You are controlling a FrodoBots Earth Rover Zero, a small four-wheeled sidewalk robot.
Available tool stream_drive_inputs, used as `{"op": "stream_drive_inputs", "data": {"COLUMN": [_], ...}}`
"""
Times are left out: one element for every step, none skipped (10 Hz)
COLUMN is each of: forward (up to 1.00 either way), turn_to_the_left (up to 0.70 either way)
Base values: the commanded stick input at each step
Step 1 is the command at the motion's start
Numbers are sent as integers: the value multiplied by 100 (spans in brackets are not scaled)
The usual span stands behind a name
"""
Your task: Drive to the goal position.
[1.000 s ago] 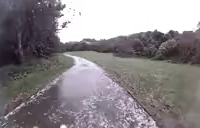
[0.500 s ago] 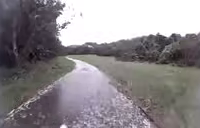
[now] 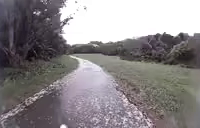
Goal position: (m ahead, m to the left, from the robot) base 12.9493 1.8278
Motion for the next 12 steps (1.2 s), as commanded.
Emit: {"op": "stream_drive_inputs", "data": {"forward": [100,100,100,100,100,100,100,100,100,100,100,100], "turn_to_the_left": [8,22,16,0,0,0,0,0,0,0,0,0]}}
